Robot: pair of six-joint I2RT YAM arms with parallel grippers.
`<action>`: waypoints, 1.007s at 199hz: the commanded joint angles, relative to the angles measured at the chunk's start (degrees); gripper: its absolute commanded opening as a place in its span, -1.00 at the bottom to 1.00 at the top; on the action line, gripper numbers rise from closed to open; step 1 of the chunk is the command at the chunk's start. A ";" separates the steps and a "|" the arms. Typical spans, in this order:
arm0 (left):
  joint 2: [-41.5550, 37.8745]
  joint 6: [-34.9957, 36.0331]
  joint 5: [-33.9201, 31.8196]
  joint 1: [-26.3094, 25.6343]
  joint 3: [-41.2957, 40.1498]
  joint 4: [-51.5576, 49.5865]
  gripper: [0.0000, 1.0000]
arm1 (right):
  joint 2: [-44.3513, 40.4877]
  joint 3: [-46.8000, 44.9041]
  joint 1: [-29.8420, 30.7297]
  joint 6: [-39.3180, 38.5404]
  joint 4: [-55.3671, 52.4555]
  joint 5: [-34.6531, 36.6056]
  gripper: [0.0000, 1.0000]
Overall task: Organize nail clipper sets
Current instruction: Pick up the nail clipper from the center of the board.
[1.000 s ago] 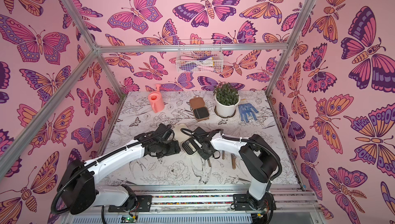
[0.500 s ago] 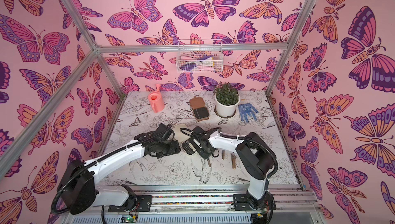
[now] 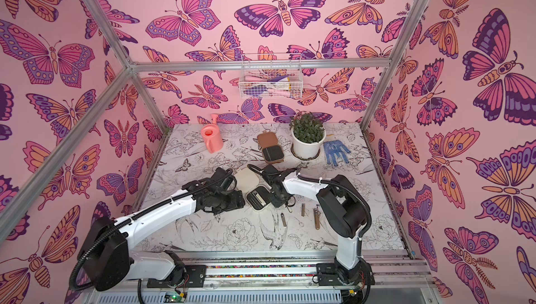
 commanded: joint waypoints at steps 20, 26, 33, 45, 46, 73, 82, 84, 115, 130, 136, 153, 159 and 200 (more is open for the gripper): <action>-0.70 -0.01 -1.04 -0.07 0.01 -0.61 0.63 | 2.88 2.35 -0.90 2.81 -0.34 0.04 -0.60; -0.67 0.07 -1.04 -0.06 0.00 -0.59 0.63 | 2.97 2.36 -0.84 2.79 -0.58 -0.18 -0.58; -0.75 0.07 -1.12 -0.04 0.00 -0.60 0.63 | 2.83 2.27 -0.91 2.90 -0.78 -0.23 -0.55; -0.72 0.07 -1.12 -0.08 0.00 -0.53 0.63 | 2.48 1.85 -0.91 2.93 -1.02 -0.28 -0.53; -0.73 0.07 -1.12 -0.08 0.00 -0.57 0.63 | 2.42 1.84 -0.91 2.94 -1.04 -0.23 -0.53; -0.43 0.25 -1.04 -0.06 0.24 -0.61 0.63 | 1.23 0.57 -0.91 3.25 -1.66 -0.37 -0.52; -0.39 0.25 -0.96 -0.07 0.26 -0.61 0.63 | 0.90 0.21 -0.90 3.27 -1.81 -0.37 -0.52; -0.37 0.25 -0.95 -0.08 0.26 -0.59 0.63 | 0.88 0.12 -0.87 3.27 -1.89 -0.34 -0.53; -0.31 0.16 -0.78 -0.08 0.18 -0.45 0.64 | 0.19 -0.37 -0.91 3.22 -2.89 0.11 -0.52; -0.48 0.10 -0.86 -0.08 0.00 -0.46 0.64 | -0.16 -0.70 -0.89 3.15 -3.28 0.25 -0.52; -0.62 0.07 -0.95 -0.08 -0.09 -0.52 0.63 | -0.35 -0.87 -0.89 3.13 -3.20 0.25 -0.52; -0.71 0.05 -1.12 -0.08 -0.20 -0.51 0.63 | -0.45 -1.03 -0.87 3.10 -3.09 0.21 -0.53; -0.69 0.03 -1.12 -0.08 -0.18 -0.52 0.63 | -0.37 -0.92 -0.90 3.04 -3.22 0.18 -0.53; -0.96 -0.02 -1.04 -0.07 -0.26 -0.47 0.63 | -0.28 -0.68 -0.90 2.95 -3.78 0.15 -0.54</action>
